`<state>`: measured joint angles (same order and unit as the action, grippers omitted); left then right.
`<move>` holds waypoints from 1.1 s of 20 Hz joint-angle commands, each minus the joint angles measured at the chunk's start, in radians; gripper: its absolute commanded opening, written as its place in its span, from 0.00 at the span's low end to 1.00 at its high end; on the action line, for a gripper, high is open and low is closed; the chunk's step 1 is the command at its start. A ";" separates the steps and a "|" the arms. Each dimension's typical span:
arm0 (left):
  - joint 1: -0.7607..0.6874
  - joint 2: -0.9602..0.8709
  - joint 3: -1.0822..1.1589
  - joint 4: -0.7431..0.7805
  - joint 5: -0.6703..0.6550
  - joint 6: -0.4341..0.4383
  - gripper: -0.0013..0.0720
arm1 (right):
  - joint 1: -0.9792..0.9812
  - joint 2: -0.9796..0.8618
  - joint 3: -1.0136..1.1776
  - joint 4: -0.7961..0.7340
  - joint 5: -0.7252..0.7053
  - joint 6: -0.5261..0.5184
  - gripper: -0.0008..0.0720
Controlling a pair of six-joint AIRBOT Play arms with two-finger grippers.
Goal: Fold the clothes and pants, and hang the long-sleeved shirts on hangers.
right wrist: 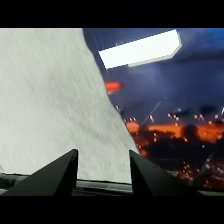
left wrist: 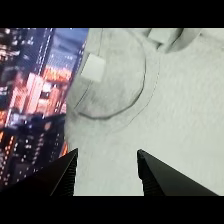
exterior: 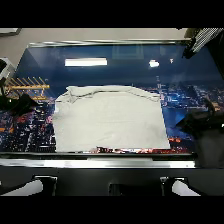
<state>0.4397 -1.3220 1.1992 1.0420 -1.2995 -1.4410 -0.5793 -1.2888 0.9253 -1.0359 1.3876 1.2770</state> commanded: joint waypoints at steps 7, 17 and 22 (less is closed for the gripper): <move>0.070 0.241 -0.307 -0.023 0.040 0.005 0.60 | -0.016 0.091 -0.335 -0.064 -0.145 -0.043 0.53; 0.071 0.240 -0.307 -0.022 0.082 0.006 0.61 | -0.016 0.091 -0.415 0.001 -0.201 -0.043 0.53; 0.072 0.240 -0.359 -0.022 0.103 0.027 0.61 | -0.016 0.091 -0.428 0.014 -0.218 -0.043 0.30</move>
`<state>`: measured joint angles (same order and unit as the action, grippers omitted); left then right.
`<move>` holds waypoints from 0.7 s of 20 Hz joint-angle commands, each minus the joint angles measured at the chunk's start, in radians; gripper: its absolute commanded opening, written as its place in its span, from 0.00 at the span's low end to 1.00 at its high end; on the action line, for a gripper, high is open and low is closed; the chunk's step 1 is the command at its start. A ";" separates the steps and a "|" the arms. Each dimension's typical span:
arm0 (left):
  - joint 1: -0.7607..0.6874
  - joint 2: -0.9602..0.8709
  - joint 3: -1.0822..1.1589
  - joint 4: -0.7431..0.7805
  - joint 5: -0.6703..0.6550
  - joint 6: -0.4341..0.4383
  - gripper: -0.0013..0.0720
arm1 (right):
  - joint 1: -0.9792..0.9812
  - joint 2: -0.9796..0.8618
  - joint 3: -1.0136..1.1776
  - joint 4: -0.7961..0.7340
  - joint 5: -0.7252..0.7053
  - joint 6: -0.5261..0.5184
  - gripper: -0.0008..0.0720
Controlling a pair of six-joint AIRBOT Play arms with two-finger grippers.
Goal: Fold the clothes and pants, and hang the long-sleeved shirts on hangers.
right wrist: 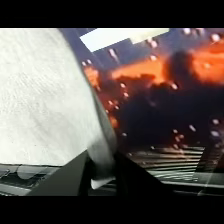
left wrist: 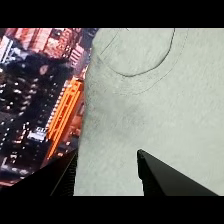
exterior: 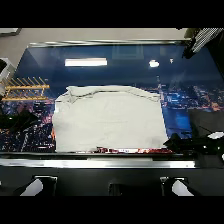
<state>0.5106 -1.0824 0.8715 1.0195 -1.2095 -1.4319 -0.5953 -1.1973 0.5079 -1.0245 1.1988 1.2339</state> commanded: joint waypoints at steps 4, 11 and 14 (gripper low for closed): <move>0.018 0.001 -0.181 -0.019 0.048 0.075 0.61 | 0.000 0.000 -0.011 0.049 -0.023 -0.034 0.07; 0.022 -0.018 -0.328 -0.042 0.125 0.122 0.61 | 0.000 0.000 -0.011 0.106 -0.004 -0.041 0.06; 0.022 -0.035 -0.364 -0.057 0.110 0.148 0.61 | 0.000 0.000 -0.011 0.106 0.008 -0.041 0.07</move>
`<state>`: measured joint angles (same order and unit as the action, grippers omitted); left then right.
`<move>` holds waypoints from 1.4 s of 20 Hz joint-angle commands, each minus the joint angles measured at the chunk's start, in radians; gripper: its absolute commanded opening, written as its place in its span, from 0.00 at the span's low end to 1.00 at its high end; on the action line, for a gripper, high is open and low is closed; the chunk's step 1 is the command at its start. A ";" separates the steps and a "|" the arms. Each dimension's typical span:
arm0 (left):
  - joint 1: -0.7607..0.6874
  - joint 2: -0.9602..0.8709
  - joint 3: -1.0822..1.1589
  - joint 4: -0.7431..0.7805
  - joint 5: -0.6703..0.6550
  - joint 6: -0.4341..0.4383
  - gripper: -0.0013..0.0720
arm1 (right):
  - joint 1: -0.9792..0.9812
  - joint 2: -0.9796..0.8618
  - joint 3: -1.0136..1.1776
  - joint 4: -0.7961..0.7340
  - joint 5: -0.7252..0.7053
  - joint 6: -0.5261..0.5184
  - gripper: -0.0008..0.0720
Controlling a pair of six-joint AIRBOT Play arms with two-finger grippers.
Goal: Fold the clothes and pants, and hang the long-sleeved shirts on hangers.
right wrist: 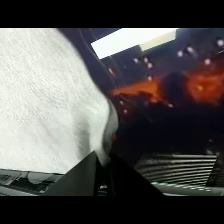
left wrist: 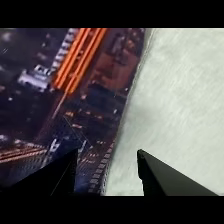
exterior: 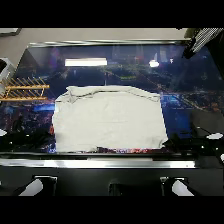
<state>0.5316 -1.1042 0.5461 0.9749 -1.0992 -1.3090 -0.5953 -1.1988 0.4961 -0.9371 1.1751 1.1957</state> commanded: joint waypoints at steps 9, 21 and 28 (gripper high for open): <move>-0.053 -0.014 -0.074 -0.066 -0.018 0.045 0.61 | 0.000 0.001 0.001 0.024 0.053 -0.003 0.07; -0.053 -0.014 -0.113 -0.077 -0.061 0.046 0.04 | 0.000 0.088 0.001 0.038 0.077 -0.006 0.06; -0.053 -0.010 0.015 -0.177 -0.060 0.053 0.04 | 0.282 0.155 0.066 0.182 -0.066 -0.083 0.06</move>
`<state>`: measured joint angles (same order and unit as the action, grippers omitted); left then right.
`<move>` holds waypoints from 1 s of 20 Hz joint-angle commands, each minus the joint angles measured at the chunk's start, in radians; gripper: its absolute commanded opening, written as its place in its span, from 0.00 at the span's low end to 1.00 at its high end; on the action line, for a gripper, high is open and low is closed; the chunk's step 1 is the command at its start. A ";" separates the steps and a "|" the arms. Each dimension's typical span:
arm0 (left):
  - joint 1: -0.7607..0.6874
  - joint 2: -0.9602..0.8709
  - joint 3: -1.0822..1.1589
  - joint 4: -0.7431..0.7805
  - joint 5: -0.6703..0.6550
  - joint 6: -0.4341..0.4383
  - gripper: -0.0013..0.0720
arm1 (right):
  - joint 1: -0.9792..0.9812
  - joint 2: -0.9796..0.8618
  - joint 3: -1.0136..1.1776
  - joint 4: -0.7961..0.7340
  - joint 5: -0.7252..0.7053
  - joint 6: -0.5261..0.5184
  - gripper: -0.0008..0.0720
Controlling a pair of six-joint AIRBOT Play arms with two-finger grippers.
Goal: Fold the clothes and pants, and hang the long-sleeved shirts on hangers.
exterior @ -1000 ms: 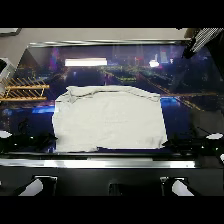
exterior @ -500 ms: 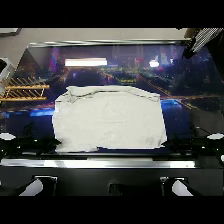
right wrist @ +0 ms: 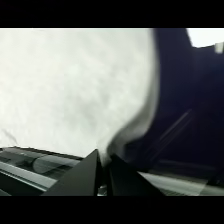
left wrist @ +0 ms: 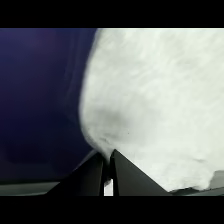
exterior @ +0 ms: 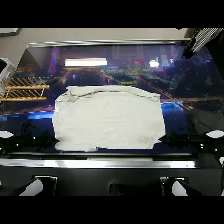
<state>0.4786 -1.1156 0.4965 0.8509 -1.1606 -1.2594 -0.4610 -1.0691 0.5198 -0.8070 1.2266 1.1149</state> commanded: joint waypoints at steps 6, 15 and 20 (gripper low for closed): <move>-0.024 0.002 0.455 -0.137 -0.009 -0.038 0.04 | 0.330 0.028 0.519 -0.125 -0.319 0.259 0.06; -0.025 0.133 1.272 0.070 -0.193 -0.357 0.04 | 0.328 0.190 1.233 -0.206 0.011 0.304 0.06; -0.025 0.341 1.402 0.296 -0.210 -0.612 0.04 | 0.328 0.441 1.315 -0.387 -0.050 0.422 0.06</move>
<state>0.4538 -0.8787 1.8156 0.9905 -1.3556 -1.7065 -0.1333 -0.7528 1.7767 -1.0695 1.1984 1.4563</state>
